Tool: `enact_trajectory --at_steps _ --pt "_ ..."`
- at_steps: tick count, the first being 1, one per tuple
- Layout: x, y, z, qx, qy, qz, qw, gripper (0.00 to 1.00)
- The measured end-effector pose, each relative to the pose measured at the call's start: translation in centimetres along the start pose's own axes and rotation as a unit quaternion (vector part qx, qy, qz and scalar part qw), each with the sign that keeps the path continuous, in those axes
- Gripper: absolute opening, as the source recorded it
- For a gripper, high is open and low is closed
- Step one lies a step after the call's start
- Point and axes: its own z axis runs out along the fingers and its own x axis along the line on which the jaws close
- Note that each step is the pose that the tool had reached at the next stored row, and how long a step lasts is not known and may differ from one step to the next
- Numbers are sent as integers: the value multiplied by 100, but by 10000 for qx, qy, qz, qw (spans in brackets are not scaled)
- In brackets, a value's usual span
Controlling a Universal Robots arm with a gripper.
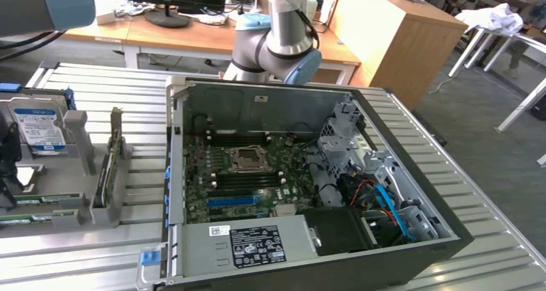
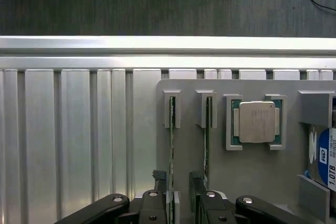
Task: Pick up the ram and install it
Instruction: 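Pick up the ram and move it above insertion slot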
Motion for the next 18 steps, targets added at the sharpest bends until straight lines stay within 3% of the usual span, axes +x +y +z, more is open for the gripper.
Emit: enact_trajectory --at_steps 18 --pt "5 3 210 1 3 0 10000 31"
